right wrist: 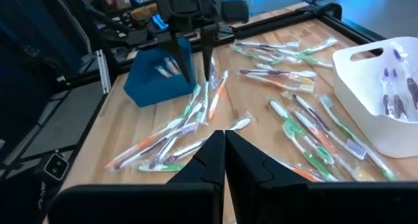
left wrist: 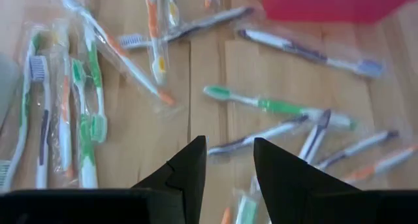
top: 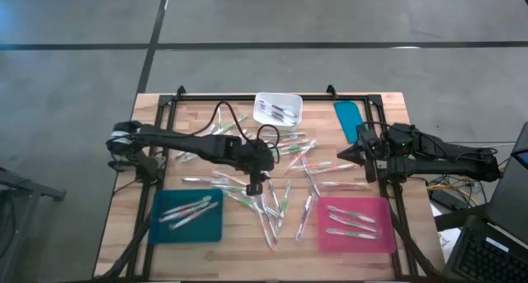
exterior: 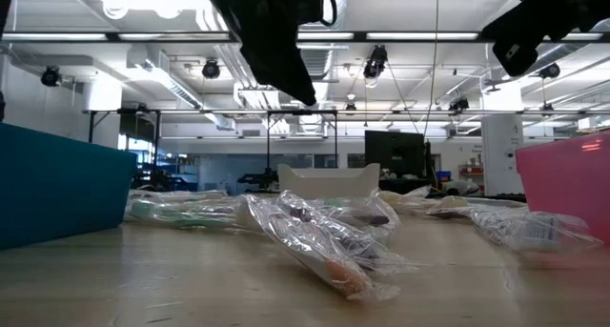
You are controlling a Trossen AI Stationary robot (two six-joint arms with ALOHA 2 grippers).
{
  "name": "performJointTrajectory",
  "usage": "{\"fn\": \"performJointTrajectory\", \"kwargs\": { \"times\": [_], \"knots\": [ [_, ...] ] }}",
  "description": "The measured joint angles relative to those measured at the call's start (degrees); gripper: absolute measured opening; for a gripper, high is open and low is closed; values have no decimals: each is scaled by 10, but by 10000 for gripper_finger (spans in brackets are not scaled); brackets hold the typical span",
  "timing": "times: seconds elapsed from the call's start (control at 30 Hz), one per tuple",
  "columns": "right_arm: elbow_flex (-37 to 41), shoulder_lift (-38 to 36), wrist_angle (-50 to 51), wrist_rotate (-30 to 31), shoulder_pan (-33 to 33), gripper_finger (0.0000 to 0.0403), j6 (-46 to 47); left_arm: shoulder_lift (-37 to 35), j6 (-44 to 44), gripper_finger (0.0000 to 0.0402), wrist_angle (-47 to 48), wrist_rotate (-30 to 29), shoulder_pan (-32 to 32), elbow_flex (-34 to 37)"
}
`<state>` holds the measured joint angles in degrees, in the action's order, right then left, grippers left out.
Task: Pick & Place Toothbrushes
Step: Put the violet toothbrush into the white bin
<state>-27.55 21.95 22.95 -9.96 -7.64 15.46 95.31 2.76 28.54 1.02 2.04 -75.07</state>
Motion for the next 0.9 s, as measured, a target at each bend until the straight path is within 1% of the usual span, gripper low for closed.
{"fn": "performJointTrajectory", "kwargs": {
  "times": [0.1, 0.23, 0.3, 0.37, 0.43, 0.5, 0.63, 0.73, 0.9],
  "knots": [
    [0, 4, 2, 0, 0, 8, 0, 7, 1, 133, 0, 0, 2, 0],
    [0, 12, 5, 0, 0, 8, 0, 2, -15, 133, 34, -4, 3, 0],
    [0, 17, -2, 4, 0, 8, 0, -7, 4, 133, 57, -21, 2, 0],
    [0, 27, -34, 17, 0, 8, -7, -14, 19, 133, 78, -43, -1, 0],
    [0, 34, -53, 43, 0, 8, -31, -18, 32, 132, 98, -58, -6, 2],
    [0, 40, -64, 54, 0, 8, -52, -18, 47, 132, 115, -61, -14, 3],
    [0, 51, -62, 55, 0, 8, -49, -18, 62, 132, 130, -61, -32, 3],
    [0, 60, -61, 55, 0, 8, -47, -18, 53, 132, 145, -62, -43, 5],
    [0, 81, -61, 55, 0, 8, -33, -18, -3, 132, 132, -62, -41, 5]
  ]
}}
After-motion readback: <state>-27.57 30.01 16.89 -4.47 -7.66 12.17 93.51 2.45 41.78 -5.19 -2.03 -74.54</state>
